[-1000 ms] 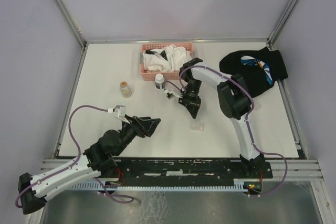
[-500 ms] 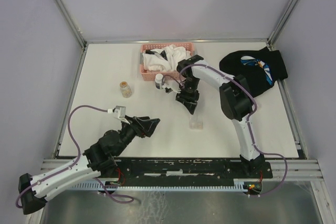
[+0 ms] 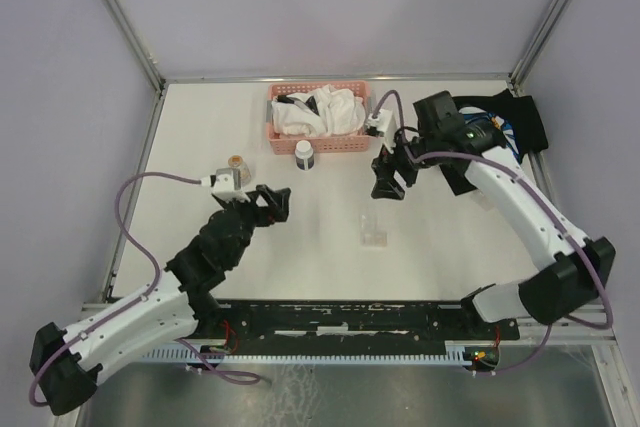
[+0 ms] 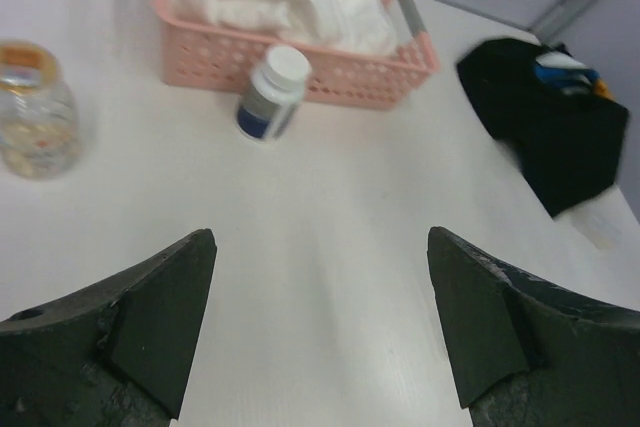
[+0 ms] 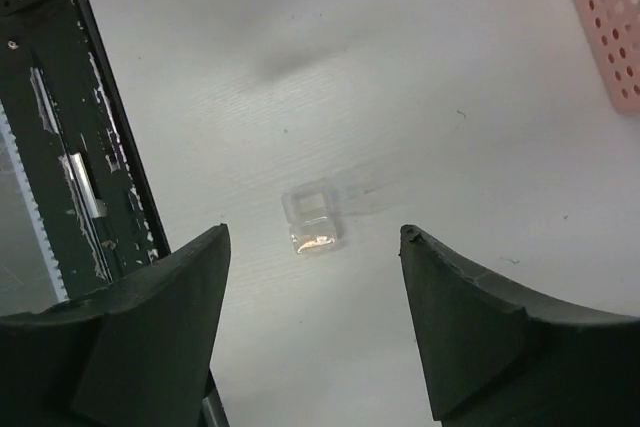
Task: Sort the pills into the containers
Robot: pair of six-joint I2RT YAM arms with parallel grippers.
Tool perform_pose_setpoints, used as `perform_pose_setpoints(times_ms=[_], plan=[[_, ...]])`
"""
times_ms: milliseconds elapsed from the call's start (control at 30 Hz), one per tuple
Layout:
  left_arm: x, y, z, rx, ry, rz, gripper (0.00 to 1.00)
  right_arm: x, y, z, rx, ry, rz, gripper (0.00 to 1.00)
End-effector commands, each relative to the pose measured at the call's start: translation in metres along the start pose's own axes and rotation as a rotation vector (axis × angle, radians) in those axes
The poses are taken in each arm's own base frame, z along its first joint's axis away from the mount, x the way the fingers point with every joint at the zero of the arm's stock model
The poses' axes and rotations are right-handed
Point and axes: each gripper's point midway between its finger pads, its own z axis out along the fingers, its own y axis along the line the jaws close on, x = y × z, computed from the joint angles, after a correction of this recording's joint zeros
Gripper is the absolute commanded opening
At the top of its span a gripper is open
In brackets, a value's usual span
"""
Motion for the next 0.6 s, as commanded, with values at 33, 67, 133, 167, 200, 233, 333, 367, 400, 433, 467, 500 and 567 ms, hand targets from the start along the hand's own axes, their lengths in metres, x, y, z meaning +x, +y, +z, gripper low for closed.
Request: perform_pose_setpoints(times_ms=[33,67,133,167,200,233,333,367,400,433,467,500,567], plan=[[-0.051,0.043,0.033,-0.223,-0.021,0.073,0.93,-0.048,0.035,-0.020,-0.120,-0.410,-0.003,0.86],[-0.055,0.051,0.038,-0.258,-0.016,0.089,0.93,-0.049,0.043,-0.020,-0.157,-0.453,-0.012,0.88],[-0.063,0.069,0.047,-0.345,-0.009,0.137,0.93,-0.048,0.053,-0.022,-0.203,-0.508,-0.033,0.92],[-0.068,0.077,0.051,-0.389,-0.007,0.164,0.93,-0.045,0.052,-0.022,-0.203,-0.516,-0.040,0.93],[-0.072,0.086,0.055,-0.438,0.002,0.192,0.93,-0.041,0.050,-0.021,-0.195,-0.514,-0.033,0.94],[-0.073,0.096,0.059,-0.490,0.022,0.222,0.93,-0.037,0.046,-0.021,-0.184,-0.512,-0.019,0.94],[-0.075,0.113,0.072,-0.563,0.090,0.273,0.93,-0.032,0.039,-0.023,-0.174,-0.499,0.026,0.94],[-0.075,0.117,0.076,-0.575,0.110,0.279,0.93,-0.032,0.040,-0.024,-0.174,-0.489,0.030,0.94],[-0.073,0.121,0.081,-0.585,0.131,0.282,0.93,-0.031,0.039,-0.024,-0.171,-0.484,0.033,0.94],[-0.072,0.124,0.085,-0.600,0.149,0.282,0.93,-0.031,0.037,-0.024,-0.162,-0.477,0.041,0.94],[-0.071,0.129,0.089,-0.616,0.163,0.278,0.93,-0.030,0.035,-0.024,-0.146,-0.471,0.044,0.94],[-0.070,0.134,0.093,-0.635,0.175,0.277,0.93,-0.030,0.033,-0.025,-0.131,-0.469,0.045,0.94],[-0.067,0.142,0.100,-0.642,0.203,0.265,0.93,-0.030,0.031,-0.025,-0.119,-0.463,0.048,0.94]])
